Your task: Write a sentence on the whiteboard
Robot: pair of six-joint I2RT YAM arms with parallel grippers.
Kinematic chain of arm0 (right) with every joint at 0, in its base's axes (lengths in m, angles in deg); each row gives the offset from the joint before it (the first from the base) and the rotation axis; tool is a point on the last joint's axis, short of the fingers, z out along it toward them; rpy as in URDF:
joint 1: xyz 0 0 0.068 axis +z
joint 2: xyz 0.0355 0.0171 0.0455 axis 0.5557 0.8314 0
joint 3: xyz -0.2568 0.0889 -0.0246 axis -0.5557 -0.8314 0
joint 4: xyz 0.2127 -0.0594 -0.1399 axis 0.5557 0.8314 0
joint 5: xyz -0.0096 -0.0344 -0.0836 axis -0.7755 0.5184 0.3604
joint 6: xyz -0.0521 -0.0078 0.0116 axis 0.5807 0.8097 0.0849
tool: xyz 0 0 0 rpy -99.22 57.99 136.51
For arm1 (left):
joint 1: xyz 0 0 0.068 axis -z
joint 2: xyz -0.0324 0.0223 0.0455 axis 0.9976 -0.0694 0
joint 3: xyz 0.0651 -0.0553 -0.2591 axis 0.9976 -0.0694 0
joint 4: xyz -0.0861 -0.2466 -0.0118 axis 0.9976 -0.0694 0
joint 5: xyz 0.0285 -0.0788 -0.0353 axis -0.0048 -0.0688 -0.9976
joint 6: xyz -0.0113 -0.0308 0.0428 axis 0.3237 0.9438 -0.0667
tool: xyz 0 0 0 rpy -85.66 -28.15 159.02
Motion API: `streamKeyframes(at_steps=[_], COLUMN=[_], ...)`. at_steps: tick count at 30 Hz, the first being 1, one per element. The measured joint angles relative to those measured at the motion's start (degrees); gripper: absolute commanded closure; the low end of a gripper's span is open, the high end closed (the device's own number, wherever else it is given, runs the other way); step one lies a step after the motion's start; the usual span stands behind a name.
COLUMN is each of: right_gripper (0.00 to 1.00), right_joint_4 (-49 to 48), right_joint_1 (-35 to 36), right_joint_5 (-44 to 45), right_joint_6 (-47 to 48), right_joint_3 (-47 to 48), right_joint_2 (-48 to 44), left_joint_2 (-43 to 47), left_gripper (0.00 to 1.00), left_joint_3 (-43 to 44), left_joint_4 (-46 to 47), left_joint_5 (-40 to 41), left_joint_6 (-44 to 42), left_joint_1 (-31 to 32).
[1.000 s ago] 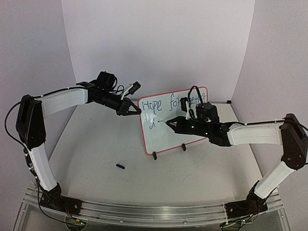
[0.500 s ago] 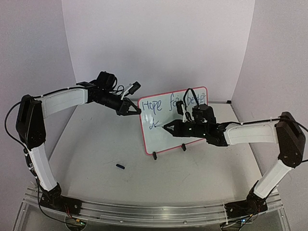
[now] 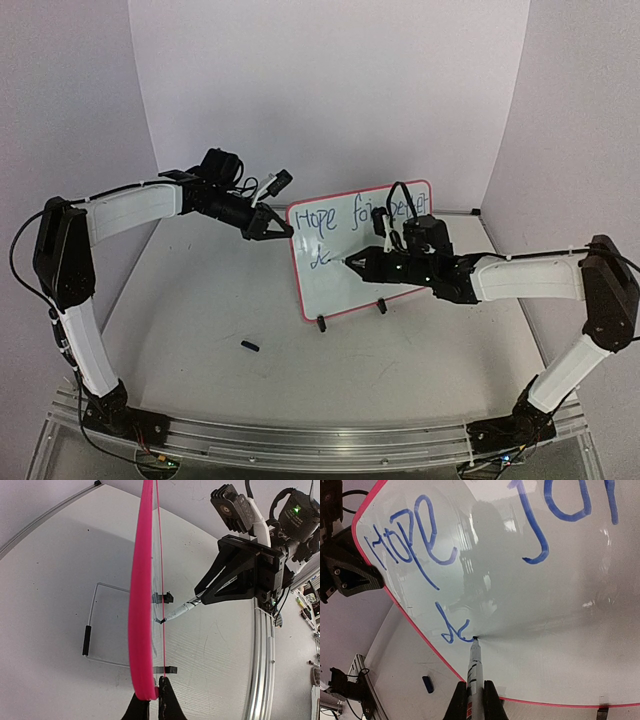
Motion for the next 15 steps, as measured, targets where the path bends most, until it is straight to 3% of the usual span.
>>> streamKeyframes(at_steps=[15], right_gripper=[1.00], right_joint_4=[-0.75], right_joint_1=[-0.04], right_joint_5=[1.09], right_joint_6=[-0.09], right_joint_3=[0.00], right_joint_2=[-0.98], left_joint_2=[0.11], left_gripper=[1.00], left_joint_3=[0.00], left_joint_4=[0.00], left_joint_5=[0.09], left_joint_6=[-0.07], left_joint_1=[0.11])
